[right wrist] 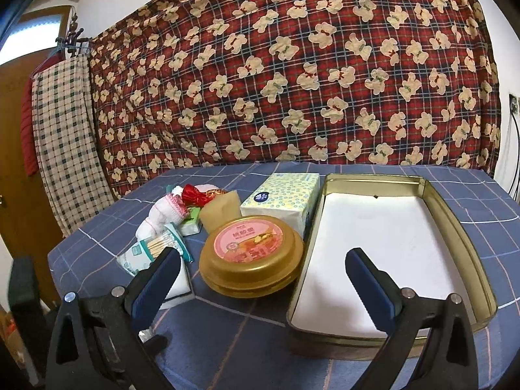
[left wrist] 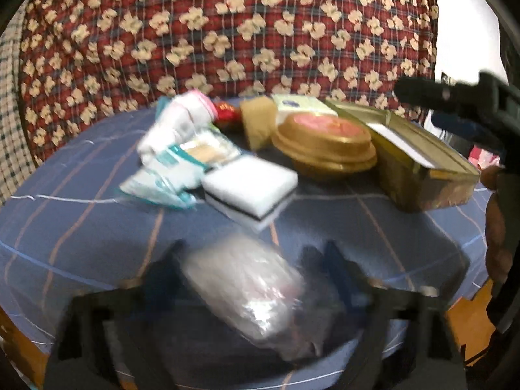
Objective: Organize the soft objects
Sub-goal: 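Grasp the clear plastic bag with the left tool and lift it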
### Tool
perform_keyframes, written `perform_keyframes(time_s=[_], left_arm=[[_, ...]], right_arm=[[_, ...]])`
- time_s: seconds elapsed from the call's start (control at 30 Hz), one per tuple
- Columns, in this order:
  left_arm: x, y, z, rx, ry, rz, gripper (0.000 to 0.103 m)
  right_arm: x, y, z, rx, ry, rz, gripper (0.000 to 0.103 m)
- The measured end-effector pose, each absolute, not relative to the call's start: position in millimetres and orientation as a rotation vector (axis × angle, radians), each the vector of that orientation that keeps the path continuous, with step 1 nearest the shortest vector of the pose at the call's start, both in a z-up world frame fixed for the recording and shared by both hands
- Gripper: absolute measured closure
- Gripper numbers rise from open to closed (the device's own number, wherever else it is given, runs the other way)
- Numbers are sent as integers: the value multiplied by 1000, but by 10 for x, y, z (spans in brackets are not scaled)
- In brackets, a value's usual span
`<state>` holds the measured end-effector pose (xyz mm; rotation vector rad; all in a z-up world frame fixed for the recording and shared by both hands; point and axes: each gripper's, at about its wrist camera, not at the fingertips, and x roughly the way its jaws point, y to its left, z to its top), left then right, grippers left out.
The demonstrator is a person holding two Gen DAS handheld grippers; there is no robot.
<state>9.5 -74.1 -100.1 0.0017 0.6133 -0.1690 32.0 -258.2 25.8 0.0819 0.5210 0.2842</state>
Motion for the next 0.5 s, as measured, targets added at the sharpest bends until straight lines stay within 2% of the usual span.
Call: perform_keyframes(time_s=[0.03, 0.1, 0.5], left_arm=[[84, -737, -994, 6, 602, -168, 61], [84, -701, -979, -8, 605, -192, 89], [123, -428, -778, -66, 530, -211, 95]], right_arm=[[308, -2565, 258, 76, 520, 287, 1], [298, -2543, 261, 66, 513, 295, 1], [275, -2332, 178, 0, 501, 351, 1]])
